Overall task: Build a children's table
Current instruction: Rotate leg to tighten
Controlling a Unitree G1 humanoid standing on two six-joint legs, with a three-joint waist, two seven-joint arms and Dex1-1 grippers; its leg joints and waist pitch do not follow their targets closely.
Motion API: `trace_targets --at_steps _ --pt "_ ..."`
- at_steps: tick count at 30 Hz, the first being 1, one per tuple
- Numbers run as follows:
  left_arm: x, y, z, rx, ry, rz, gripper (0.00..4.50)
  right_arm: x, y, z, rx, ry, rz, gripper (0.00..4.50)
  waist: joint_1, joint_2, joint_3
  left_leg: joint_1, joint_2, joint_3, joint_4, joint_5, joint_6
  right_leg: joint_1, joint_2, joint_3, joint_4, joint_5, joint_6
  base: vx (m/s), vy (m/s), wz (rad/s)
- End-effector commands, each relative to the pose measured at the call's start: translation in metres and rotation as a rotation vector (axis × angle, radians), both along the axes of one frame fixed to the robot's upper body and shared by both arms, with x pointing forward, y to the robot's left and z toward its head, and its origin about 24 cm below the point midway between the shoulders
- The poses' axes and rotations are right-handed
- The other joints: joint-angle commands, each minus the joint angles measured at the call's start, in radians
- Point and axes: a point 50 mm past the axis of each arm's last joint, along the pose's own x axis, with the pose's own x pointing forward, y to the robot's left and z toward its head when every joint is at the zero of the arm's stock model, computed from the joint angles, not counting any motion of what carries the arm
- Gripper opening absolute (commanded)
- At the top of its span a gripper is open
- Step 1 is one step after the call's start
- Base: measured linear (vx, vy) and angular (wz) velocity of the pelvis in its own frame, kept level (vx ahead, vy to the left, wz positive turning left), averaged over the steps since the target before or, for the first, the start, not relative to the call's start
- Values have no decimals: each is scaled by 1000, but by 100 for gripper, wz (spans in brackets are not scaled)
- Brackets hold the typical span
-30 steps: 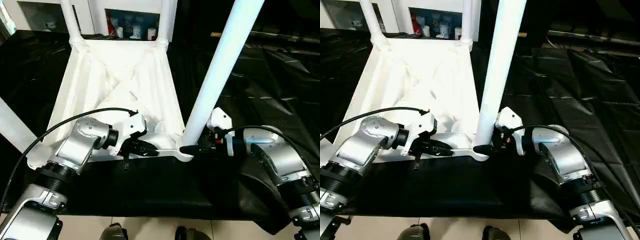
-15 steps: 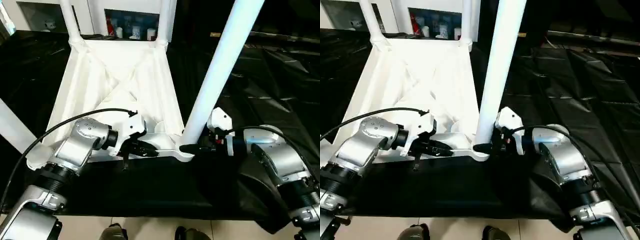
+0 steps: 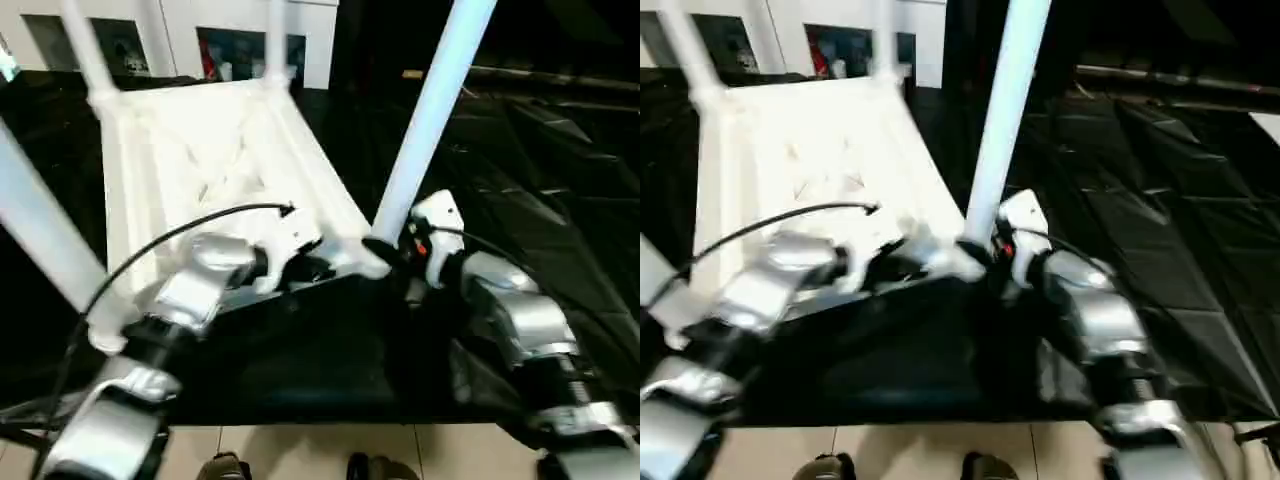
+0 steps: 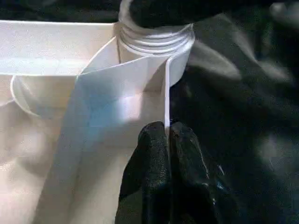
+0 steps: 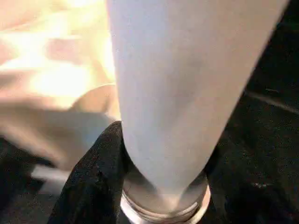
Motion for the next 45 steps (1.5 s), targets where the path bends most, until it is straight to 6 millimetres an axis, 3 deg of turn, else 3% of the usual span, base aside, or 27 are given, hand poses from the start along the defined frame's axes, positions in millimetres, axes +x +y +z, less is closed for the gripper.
trace_targets --at_steps 1,4,6,7,13,14,15,16,17,21,24,31,45 --pt "-9 -39 -7 -73 35 -35 0 -12 38 -28 -4 133 69 204 1 -7 -49 11 5 -8 -76 -364 -14 28 -24 10 -89 -512 -82 0 0 0" --pt "-9 -43 -7 -62 24 -44 0 -10 45 -24 7 112 75 204 2 -5 -51 10 4 -5 -77 -361 4 29 -20 11 -89 -447 -84 0 0 0" --pt "-7 -40 -5 -60 15 -52 0 -8 46 -15 56 90 107 272 2 -9 -53 7 4 -5 -78 -351 12 33 -20 11 -85 -410 -93 0 0 0" --pt "-7 -38 -5 -57 15 -53 0 -7 45 -13 70 85 116 272 3 -8 -53 8 4 -4 -77 -346 15 33 -20 11 -85 -401 -95 0 0 0" --pt "-10 -15 -5 -36 29 -132 0 -8 21 0 21 41 290 320 7 -11 -52 6 7 -2 -76 -329 42 41 -23 12 -84 -382 -106 0 0 0" --pt "-11 -13 -5 -35 36 -135 0 -9 20 0 11 40 302 340 8 -5 -53 6 9 -1 -76 -308 46 39 -23 13 -81 -349 -119 0 0 0" --pt "-11 -12 -5 -35 36 -143 0 -9 19 1 3 36 311 353 6 -8 -53 6 9 1 -75 -296 48 38 -22 12 -81 -335 -132 0 0 0" --pt "-13 -9 -5 -35 35 -171 0 -11 15 1 -25 20 345 353 8 -1 -54 6 9 1 -75 -295 45 38 -23 13 -80 -332 -139 0 0 0" --pt "-17 0 -5 -30 39 -238 0 -16 3 5 -63 -16 429 353 7 -2 -57 3 9 2 -73 -272 45 44 -23 12 -74 -296 -151 0 0 0" --pt "-22 13 -3 -30 51 -316 0 -23 -10 12 -44 -29 510 353 18 -1 -61 8 10 9 -65 -194 88 49 -17 13 -59 -138 -202 0 0 0" --pt "-25 25 2 -48 37 -390 0 -35 -20 13 -33 -18 631 353 26 5 -58 13 12 13 -64 -181 104 47 -15 12 -55 -94 -235 0 0 0" --pt "-32 37 9 -92 84 -456 0 -42 -22 14 -23 -5 698 353 31 3 -54 13 16 13 -68 -218 81 47 -24 15 -57 -178 -230 0 0 0" --pt "-37 55 9 -93 117 -477 0 -46 -28 11 -83 36 804 237 30 -3 -52 13 14 16 -62 -162 100 47 -24 15 -49 -148 -235 0 0 0"
